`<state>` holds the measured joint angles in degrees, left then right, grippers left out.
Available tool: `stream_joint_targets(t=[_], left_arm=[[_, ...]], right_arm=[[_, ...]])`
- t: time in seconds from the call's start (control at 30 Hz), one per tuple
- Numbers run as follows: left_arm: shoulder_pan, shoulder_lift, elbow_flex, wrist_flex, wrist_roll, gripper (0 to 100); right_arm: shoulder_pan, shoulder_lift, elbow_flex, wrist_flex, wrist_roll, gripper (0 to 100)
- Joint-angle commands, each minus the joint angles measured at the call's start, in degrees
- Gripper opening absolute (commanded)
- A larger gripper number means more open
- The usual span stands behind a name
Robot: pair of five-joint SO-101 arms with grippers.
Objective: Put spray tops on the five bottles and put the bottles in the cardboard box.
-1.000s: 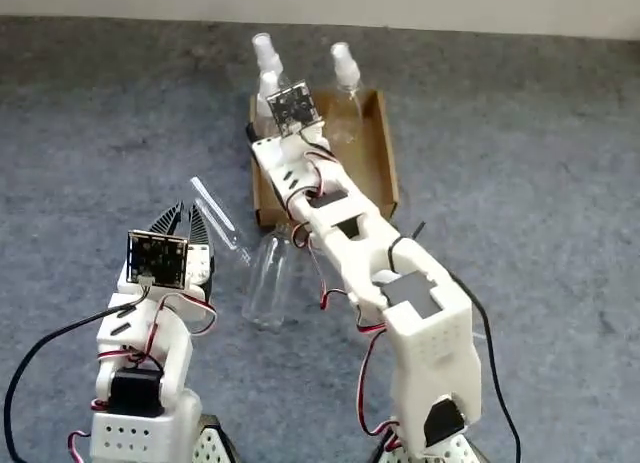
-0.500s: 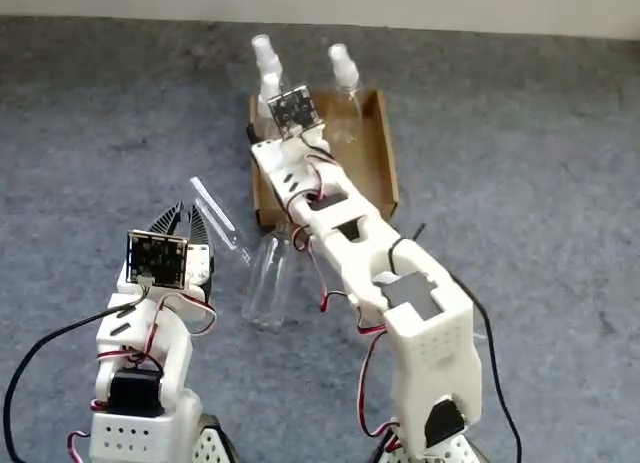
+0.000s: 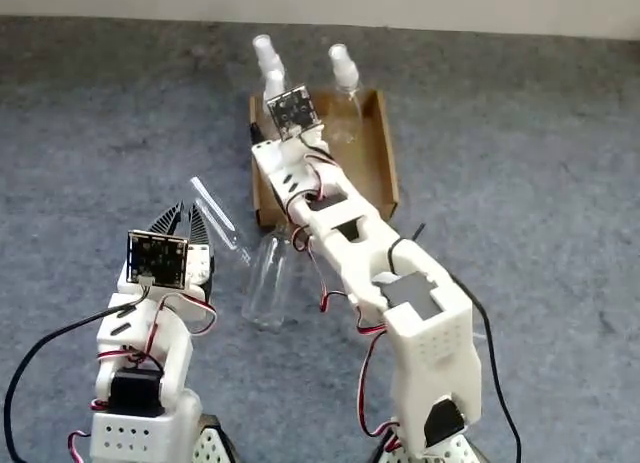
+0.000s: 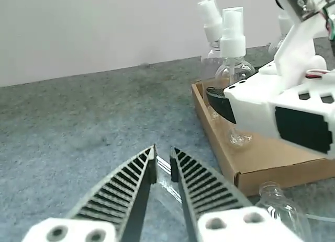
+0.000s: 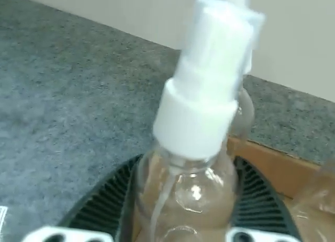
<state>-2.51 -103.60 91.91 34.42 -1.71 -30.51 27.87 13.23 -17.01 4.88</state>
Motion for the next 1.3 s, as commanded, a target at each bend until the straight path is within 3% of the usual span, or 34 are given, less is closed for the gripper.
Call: stream_joint_targets(t=[0.0,0.7,1.13,1.27], left_arm=[[-0.6,-0.7,-0.2,-1.3,0.5,1],[-0.6,-0.7,-0.2,-1.3,0.4,1],[-0.6,-0.7,-0.2,-1.3,0.4,1],[-0.6,-0.7,-0.2,-1.3,0.4,1]], right_arm=[[-0.1,-1.5,0.0,-0.7,0.7,26.6],[-0.1,-2.0,-0.6,-0.4,0.7,28.7],[1.4,-18.3,0.0,0.0,2.6,28.7],[1.5,-24.7,-0.4,7.7,2.5,28.7]])
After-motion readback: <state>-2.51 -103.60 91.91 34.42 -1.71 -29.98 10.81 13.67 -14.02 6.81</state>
